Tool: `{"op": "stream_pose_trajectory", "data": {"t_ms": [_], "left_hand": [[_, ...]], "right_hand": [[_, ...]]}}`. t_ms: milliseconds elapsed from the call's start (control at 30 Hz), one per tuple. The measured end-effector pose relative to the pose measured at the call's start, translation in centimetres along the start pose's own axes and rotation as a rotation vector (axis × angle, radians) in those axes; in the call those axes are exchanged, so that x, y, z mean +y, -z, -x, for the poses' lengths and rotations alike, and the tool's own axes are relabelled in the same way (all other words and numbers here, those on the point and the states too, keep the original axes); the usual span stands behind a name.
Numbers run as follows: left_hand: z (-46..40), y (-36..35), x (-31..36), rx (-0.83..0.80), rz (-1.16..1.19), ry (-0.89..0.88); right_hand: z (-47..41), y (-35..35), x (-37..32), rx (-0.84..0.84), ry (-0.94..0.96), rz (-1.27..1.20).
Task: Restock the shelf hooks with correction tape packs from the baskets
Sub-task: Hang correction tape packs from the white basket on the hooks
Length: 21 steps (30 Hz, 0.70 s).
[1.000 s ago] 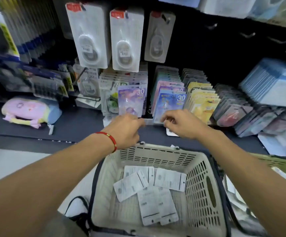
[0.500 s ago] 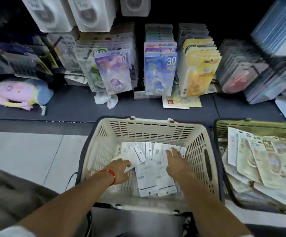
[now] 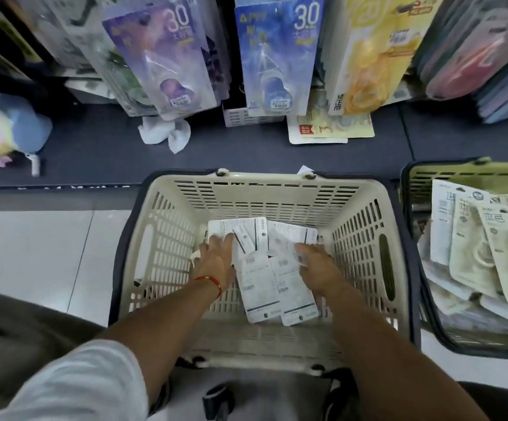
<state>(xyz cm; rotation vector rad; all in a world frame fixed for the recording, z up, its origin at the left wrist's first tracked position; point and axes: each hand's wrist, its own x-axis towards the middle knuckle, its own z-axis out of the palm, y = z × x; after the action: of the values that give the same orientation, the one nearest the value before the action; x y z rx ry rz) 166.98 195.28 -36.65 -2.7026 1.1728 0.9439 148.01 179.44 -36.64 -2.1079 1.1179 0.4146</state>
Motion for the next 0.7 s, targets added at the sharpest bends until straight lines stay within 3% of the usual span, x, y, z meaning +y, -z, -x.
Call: {"op": "stream_pose_trajectory", "data": {"t_ms": [100,200,333,433,500,600,700], "left_hand": [[0.5,1.0,-0.5,0.084,0.175,-0.019],[1.5,2.6,-1.1,0.154,0.46,0.065],[3.5,4.9,-1.7,0.153,0.741,0.118],[5.1,6.7,-1.6,0.129,0.937,0.09],[6.4,8.1,-1.1,0.067,1.056,0.045],[8.4,9.4,-0.7,-0.16,1.119,-0.123],[9.7,9.0,-0.7,-0.285,0.981,-0.194]], "right_hand": [[1.0,1.7,-0.4,-0.034,-0.049,-0.209],[2.2,4.4,-1.1,0.044,-0.074,-0.306],[4.7,9.4,-3.0,0.123,0.064,-0.226],[6.6,12.4,-5.3,0.022,0.184,-0.181],[7.5,12.9,-7.0,-0.049,0.238,-0.192],[8.0,11.2,-9.6,-0.073,0.277,-0.275],[7.1,7.9,-10.9,0.079,0.262,-0.368]]}}
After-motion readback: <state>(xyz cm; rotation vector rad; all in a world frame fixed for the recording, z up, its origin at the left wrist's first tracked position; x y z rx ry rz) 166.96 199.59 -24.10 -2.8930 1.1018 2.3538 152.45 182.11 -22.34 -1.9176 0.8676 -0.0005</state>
